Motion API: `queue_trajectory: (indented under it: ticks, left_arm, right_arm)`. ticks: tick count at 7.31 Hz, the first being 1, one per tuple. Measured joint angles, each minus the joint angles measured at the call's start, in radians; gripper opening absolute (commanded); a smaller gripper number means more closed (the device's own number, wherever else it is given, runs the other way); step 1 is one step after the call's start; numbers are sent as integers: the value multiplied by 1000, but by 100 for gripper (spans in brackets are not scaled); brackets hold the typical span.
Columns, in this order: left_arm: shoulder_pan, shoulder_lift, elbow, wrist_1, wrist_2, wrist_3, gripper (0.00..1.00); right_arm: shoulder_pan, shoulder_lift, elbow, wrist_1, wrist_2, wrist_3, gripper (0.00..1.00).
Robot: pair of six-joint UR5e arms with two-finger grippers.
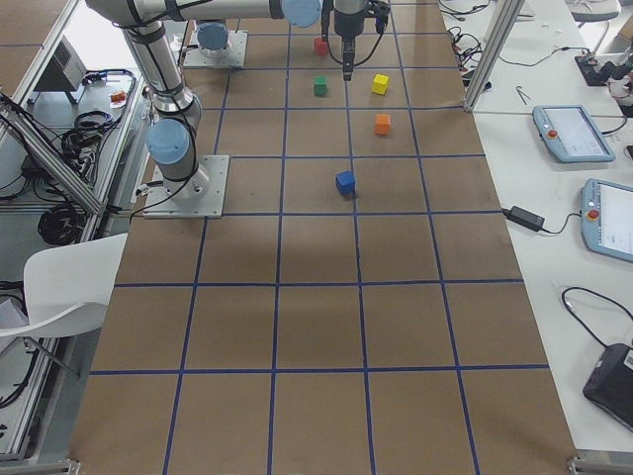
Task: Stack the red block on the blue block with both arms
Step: 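Lower the left gripper onto the red cube and close it, then lift the red cube and carry it toward the orange cube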
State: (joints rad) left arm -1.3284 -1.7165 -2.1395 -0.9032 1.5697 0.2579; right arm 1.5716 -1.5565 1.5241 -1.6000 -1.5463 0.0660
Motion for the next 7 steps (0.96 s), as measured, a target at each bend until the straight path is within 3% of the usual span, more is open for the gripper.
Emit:
queue_trajectory:
  ticks: [1,5,7]
  left_arm:
    - [0,-10,-11,5,1,-20,100]
    - [1,-46,-16,13,52,-43,28]
    - [0,-54,5,15,59,-49,25]
  right_arm:
    - [0,0,1,0,0,0,100]
    - [-1,-1,5,2,0,0,100]
    - [-1,-1,6,2,0,0,100]
